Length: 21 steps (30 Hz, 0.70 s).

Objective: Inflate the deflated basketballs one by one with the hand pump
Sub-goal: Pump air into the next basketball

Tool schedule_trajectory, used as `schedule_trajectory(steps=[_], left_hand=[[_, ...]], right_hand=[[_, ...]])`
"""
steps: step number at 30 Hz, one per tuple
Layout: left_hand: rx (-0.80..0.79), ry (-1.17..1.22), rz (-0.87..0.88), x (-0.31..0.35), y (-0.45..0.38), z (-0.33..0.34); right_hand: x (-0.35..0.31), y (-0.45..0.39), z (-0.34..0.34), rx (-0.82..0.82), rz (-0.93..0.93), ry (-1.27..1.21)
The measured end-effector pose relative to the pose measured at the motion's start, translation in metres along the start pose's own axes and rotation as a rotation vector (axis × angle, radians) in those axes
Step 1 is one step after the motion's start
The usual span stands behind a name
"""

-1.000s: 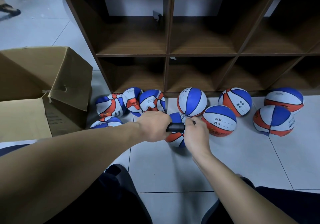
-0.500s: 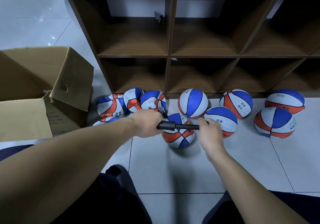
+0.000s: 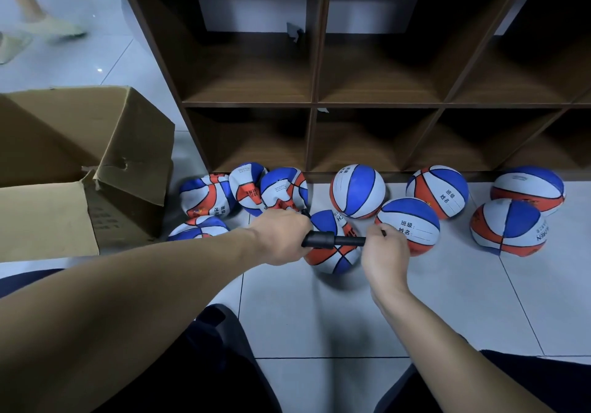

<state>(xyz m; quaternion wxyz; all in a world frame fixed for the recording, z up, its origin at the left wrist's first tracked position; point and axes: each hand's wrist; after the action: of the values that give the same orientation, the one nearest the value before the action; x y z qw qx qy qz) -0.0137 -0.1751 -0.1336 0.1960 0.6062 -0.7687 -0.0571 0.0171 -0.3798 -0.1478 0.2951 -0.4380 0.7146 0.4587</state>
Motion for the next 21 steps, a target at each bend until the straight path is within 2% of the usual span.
schedule_trajectory(steps=[8, 21], left_hand=[[-0.009, -0.028, 0.038, 0.011, 0.000, 0.008], [-0.019, 0.004, 0.084, 0.006, -0.003, 0.007]], right_hand=[[0.012, 0.016, 0.023, -0.092, -0.004, 0.089], [0.012, 0.010, 0.023, -0.155, -0.027, 0.115]])
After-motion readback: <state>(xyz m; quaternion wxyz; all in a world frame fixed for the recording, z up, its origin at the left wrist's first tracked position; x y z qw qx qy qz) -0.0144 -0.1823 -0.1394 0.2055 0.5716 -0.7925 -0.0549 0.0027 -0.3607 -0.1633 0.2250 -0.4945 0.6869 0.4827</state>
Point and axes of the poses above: each hand's wrist, its own y-axis away from the middle knuckle, its own z-axis out of the palm, x = y × z, and after that the axes turned 9 degrees about z, right-handed
